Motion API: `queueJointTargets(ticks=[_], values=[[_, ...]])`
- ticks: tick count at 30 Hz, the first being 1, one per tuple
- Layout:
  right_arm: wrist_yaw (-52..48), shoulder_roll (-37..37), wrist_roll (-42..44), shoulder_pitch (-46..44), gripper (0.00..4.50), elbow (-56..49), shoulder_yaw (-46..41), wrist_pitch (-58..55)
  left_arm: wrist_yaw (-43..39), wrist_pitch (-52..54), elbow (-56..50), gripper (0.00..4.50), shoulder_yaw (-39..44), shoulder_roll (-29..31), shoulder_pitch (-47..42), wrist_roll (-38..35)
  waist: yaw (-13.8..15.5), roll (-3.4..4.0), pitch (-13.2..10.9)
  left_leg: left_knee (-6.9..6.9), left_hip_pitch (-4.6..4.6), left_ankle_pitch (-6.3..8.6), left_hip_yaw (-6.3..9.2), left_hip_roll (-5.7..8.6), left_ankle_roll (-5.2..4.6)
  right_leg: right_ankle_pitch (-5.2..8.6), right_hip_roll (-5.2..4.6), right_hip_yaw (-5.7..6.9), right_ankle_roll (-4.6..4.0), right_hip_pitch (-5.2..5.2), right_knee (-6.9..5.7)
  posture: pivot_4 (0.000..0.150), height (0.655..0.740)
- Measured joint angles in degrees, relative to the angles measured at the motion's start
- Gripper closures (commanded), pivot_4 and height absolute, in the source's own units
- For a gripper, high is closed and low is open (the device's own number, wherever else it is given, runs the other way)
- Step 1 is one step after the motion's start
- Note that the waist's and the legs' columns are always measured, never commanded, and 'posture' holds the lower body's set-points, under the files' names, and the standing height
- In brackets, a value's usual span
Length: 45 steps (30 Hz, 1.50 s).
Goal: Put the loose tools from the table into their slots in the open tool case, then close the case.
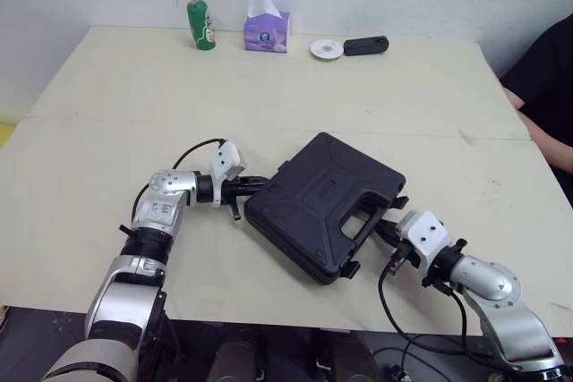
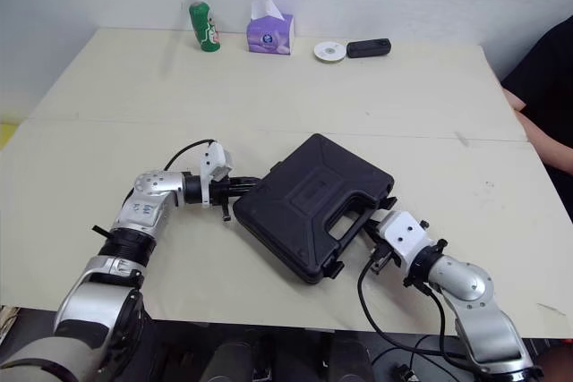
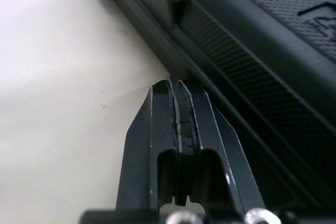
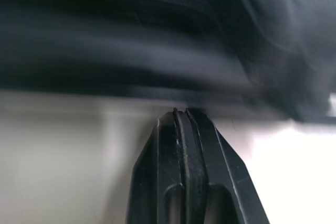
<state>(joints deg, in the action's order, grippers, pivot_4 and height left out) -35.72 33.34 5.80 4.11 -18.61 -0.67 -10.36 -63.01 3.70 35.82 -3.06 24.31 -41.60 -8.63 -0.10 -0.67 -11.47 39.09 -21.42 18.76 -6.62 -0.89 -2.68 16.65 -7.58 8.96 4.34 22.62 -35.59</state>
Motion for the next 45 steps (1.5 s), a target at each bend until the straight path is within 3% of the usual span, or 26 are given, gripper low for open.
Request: queueJointTargets(ticks=[24,29,35,41,45], values=[[-2.4,-0.5,0.5,-1.8,4.46,-5.5,6.3,-7.6,2.2,5.6,-9.2,4.49,2.5,3.7,4.0,-1.2,0.0,0.03,0.0,0.0,-0.05,0.0,0.0,0.0,0.0,0.0,0.0,0.0,0.0,0.06,0.0,0.15,0.74],[-3.5,2.7,1.7,4.6,4.46,-7.1,-0.4,-5.6,1.3,5.9,-9.7,4.49,5.6,7.5,4.7,-4.0,0.1,0.02,0.0,-0.01,-0.06,0.02,0.01,0.0,-0.01,0.0,-0.01,0.01,0.0,0.05,0.04,0.15,0.74],[-4.4,2.9,4.9,10.4,4.46,-6.9,-8.2,-2.6,-1.3,10.5,-18.7,4.49,8.8,9.1,4.2,-10.7,0.4,0.02,0.0,-0.02,0.01,0.02,0.05,0.01,0.0,0.0,-0.05,0.0,0.0,-0.05,0.05,0.15,0.74],[-4.2,0.5,8.4,11.9,4.46,-4.7,-13.3,-0.7,2.5,18.9,-28.2,4.49,4.6,4.5,-1.2,-12.1,1.4,0.02,0.0,-0.02,0.0,0.03,0.03,0.03,0.0,-0.01,0.01,-0.01,0.01,-0.05,0.06,0.15,0.74],[-2.7,-0.6,9.5,9.7,4.46,-4.2,-13.5,-0.8,3.8,21.2,-29.0,4.49,-1.0,-0.6,-5.1,-11.3,1.4,0.03,0.0,-0.02,0.01,0.02,0.0,0.03,0.0,0.0,0.04,-0.03,0.01,-0.05,0.05,0.15,0.74]])
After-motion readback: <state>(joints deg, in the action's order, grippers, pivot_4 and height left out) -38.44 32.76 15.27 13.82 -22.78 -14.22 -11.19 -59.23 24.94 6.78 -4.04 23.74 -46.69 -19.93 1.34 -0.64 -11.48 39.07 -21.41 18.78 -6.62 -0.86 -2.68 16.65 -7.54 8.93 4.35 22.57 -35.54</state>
